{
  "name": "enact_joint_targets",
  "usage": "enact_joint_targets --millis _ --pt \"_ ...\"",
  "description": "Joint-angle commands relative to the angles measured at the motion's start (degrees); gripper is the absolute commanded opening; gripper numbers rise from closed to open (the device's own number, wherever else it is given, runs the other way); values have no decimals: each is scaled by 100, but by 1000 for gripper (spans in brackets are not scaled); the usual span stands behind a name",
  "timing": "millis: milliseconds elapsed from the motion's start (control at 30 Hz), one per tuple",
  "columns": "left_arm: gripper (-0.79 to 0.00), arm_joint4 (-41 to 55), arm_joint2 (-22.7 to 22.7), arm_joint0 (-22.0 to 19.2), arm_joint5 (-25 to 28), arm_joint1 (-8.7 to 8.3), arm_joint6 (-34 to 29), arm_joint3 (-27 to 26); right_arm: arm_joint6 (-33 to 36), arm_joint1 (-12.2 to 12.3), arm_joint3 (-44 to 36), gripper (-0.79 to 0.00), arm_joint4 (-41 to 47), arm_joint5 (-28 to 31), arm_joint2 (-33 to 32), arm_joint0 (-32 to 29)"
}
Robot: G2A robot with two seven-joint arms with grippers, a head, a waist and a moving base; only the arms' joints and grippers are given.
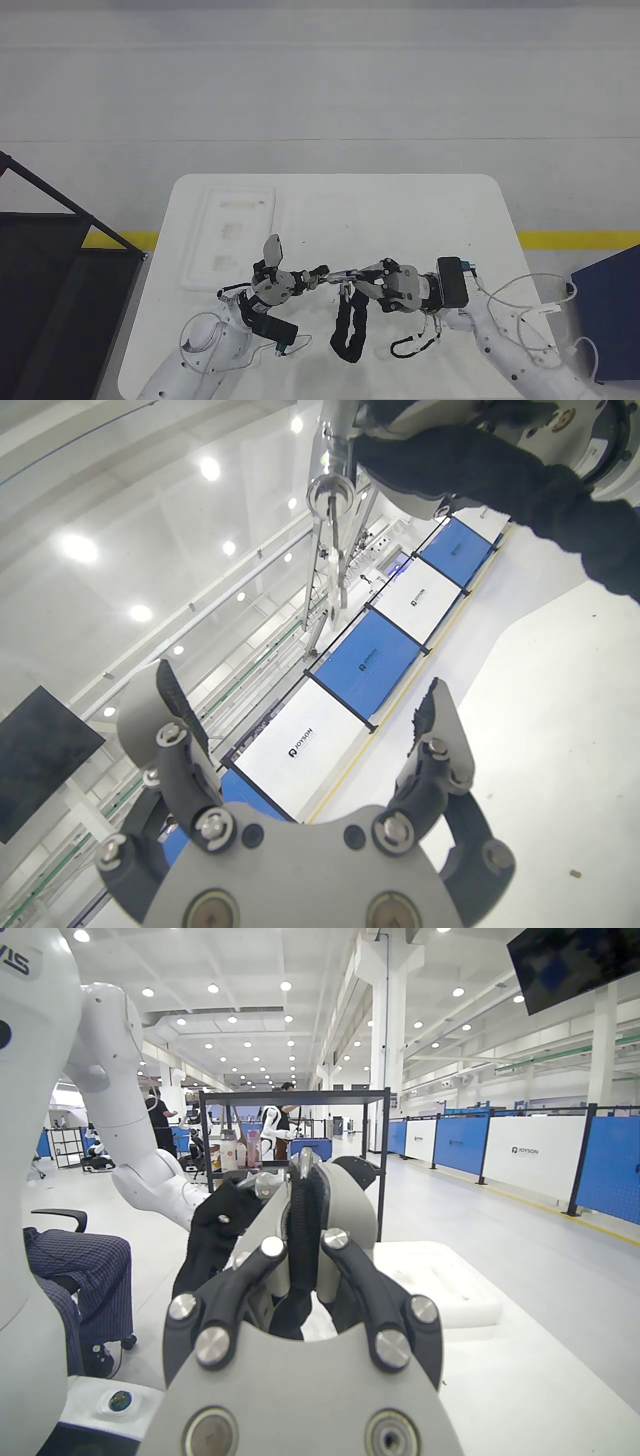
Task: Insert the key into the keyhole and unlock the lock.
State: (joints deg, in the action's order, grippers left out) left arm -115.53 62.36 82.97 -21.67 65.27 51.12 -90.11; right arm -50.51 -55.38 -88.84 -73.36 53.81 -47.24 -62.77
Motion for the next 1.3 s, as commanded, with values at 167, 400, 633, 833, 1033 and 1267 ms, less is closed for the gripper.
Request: enact_joint_targets --millis 167,400,633,833,1033,1267 --pt "0 74 163 109 284 -25 32 -72 -761 -52 1340 -785 -1163 -765 280 787" --pt "0 79 268 199 268 -25 33 -123 -582 -80 2181 -785 -1312 -893 187 964" --pt "0 24 317 232 222 -14 44 -115 603 -219 2336 -785 -1234 -1705 211 1017" --pt "0 75 373 274 182 -2 16 -108 1825 -267 1542 -785 -2087 -3469 219 737" --pt "0 86 416 279 214 7 44 -100 1930 -167 1118 -785 -1974 -3863 -253 335" --pt "0 140 560 365 117 6 97 -122 2088 -22 717 -785 -1916 -4322 -1025 -55"
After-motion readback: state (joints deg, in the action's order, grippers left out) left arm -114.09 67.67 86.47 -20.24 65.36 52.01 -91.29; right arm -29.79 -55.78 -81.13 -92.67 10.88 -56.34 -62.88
